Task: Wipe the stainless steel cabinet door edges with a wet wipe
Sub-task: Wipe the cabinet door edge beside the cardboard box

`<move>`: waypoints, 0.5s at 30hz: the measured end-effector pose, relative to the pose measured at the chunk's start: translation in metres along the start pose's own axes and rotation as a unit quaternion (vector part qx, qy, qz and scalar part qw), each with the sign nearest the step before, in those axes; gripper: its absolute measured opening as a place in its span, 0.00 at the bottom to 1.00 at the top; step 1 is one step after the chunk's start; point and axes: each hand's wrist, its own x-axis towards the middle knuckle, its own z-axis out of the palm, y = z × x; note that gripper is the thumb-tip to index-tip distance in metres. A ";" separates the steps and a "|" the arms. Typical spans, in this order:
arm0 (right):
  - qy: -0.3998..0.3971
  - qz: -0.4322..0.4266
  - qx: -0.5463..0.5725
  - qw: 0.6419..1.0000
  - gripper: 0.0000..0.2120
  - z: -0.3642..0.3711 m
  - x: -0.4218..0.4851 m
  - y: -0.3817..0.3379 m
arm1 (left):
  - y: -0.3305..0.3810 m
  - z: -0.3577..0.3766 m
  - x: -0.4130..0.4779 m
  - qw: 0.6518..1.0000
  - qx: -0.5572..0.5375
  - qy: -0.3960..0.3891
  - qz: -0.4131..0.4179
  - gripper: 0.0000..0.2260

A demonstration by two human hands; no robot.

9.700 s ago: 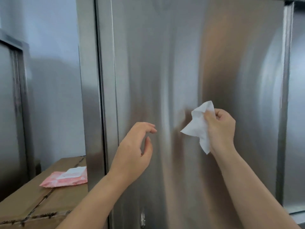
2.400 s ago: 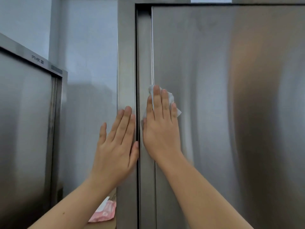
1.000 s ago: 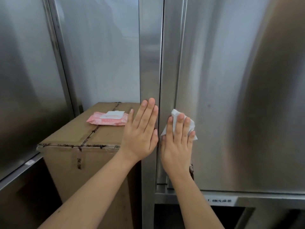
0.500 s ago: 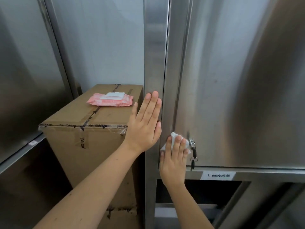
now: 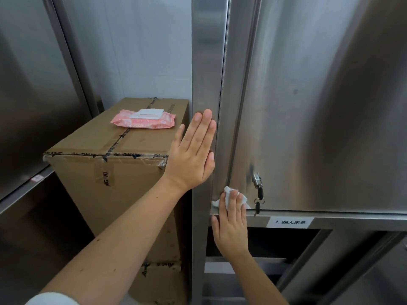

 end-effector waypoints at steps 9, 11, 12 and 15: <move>0.050 -0.029 0.000 0.998 0.29 -0.018 0.049 -0.003 | -0.002 0.002 0.000 1.000 -0.005 0.010 0.010 0.29; 0.032 -0.015 0.003 0.999 0.29 -0.013 0.034 -0.002 | -0.002 0.002 0.000 1.000 -0.009 0.009 0.007 0.29; 0.021 -0.008 0.003 1.000 0.28 -0.010 0.024 -0.001 | -0.001 0.002 0.000 1.000 -0.012 0.008 0.006 0.29; -0.009 0.009 -0.009 1.000 0.28 0.000 -0.006 0.001 | -0.001 0.002 0.000 1.000 -0.012 0.006 0.003 0.30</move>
